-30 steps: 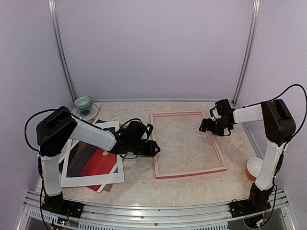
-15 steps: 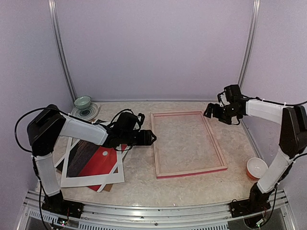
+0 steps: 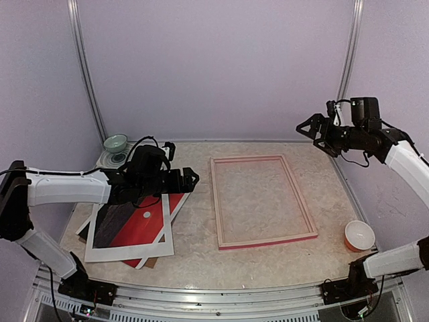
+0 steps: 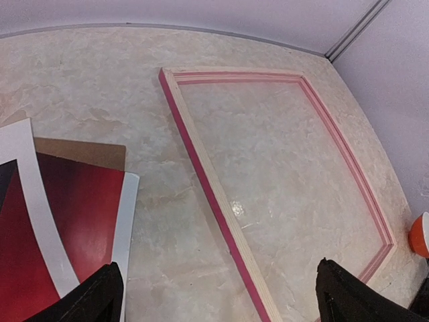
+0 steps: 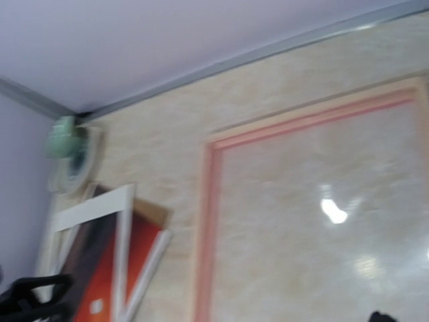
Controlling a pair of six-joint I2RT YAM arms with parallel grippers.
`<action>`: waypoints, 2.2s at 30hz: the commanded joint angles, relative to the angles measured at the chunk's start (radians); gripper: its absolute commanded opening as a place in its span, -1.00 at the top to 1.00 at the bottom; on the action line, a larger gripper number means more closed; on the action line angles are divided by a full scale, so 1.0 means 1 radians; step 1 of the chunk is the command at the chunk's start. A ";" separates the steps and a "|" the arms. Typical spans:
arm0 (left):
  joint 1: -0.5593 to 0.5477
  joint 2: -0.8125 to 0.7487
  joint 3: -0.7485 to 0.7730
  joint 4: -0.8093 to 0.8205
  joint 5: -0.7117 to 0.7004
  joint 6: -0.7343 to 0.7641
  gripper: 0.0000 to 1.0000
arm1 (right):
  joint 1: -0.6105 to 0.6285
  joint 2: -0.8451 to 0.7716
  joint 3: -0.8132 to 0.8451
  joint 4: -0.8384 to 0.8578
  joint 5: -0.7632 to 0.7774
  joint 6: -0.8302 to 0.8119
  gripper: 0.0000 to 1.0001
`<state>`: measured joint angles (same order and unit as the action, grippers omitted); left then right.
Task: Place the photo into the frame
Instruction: Pick up the mat board from the photo.
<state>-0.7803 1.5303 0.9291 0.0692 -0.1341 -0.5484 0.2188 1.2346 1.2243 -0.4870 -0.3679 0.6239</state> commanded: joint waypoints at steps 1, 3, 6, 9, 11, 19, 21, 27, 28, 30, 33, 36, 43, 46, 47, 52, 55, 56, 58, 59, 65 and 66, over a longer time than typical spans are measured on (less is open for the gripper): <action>0.003 -0.075 -0.042 -0.150 -0.117 0.001 -0.98 | 0.025 -0.110 -0.026 0.015 -0.086 0.068 -0.98; 0.004 -0.092 -0.052 -0.178 -0.136 -0.020 -0.98 | 0.033 -0.138 -0.027 0.033 -0.096 0.074 -0.98; 0.000 -0.109 -0.066 -0.199 -0.139 -0.049 -0.98 | 0.046 -0.158 -0.021 0.039 -0.093 0.062 -0.98; -0.004 -0.114 -0.057 -0.234 -0.141 -0.063 -0.98 | 0.047 -0.157 -0.011 0.005 -0.055 0.039 -0.98; -0.017 -0.121 -0.050 -0.253 -0.169 -0.061 -0.98 | 0.047 -0.165 -0.019 -0.001 -0.027 0.035 -0.99; -0.047 -0.174 -0.118 -0.254 -0.232 -0.125 -0.98 | 0.060 -0.221 -0.030 0.100 -0.075 0.061 -0.98; -0.057 -0.181 -0.105 -0.262 -0.218 -0.111 -0.98 | 0.068 -0.201 -0.029 0.077 -0.031 0.050 -0.98; -0.108 -0.148 -0.039 -0.369 -0.304 -0.045 -0.98 | 0.106 -0.114 -0.066 0.059 0.053 -0.011 -0.99; -0.111 -0.146 -0.044 -0.374 -0.312 -0.046 -0.98 | 0.110 -0.115 -0.088 0.078 0.048 -0.036 -0.98; -0.111 -0.145 -0.062 -0.374 -0.302 -0.052 -0.98 | 0.122 -0.123 -0.146 0.145 0.027 -0.055 -0.98; -0.118 -0.149 -0.098 -0.370 -0.280 -0.084 -0.98 | 0.180 -0.083 -0.164 0.163 0.023 -0.047 -0.98; -0.123 -0.176 -0.157 -0.345 -0.270 -0.130 -0.98 | 0.295 -0.022 -0.143 0.155 0.063 -0.042 -0.98; -0.117 -0.294 -0.270 -0.316 -0.322 -0.235 -0.98 | 0.528 0.171 -0.102 0.266 0.034 0.065 -0.98; -0.091 -0.360 -0.311 -0.290 -0.313 -0.264 -0.98 | 0.626 0.299 -0.025 0.276 0.009 0.096 -0.95; -0.081 -0.374 -0.327 -0.282 -0.299 -0.270 -0.98 | 0.642 0.339 0.003 0.276 -0.005 0.104 -0.93; -0.047 -0.451 -0.412 -0.254 -0.259 -0.291 -0.98 | 0.735 0.517 0.122 0.287 -0.079 0.143 -0.90; -0.030 -0.500 -0.446 -0.237 -0.251 -0.300 -0.97 | 0.764 0.620 0.186 0.303 -0.144 0.176 -0.88; -0.023 -0.512 -0.455 -0.237 -0.250 -0.308 -0.93 | 0.769 0.653 0.200 0.313 -0.171 0.195 -0.86; -0.015 -0.547 -0.476 -0.234 -0.250 -0.323 -0.85 | 0.774 0.707 0.222 0.339 -0.217 0.233 -0.83; -0.014 -0.568 -0.488 -0.230 -0.246 -0.335 -0.81 | 0.776 0.729 0.232 0.351 -0.232 0.249 -0.82; -0.013 -0.657 -0.561 -0.205 -0.171 -0.394 -0.57 | 0.780 0.837 0.292 0.363 -0.277 0.309 -0.81; -0.014 -0.658 -0.568 -0.208 -0.154 -0.408 -0.55 | 0.780 0.853 0.298 0.365 -0.284 0.319 -0.81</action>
<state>-0.7971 0.8940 0.3943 -0.1654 -0.3546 -0.9001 0.9928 2.0441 1.4742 -0.1547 -0.5919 0.8825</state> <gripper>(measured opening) 0.792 0.905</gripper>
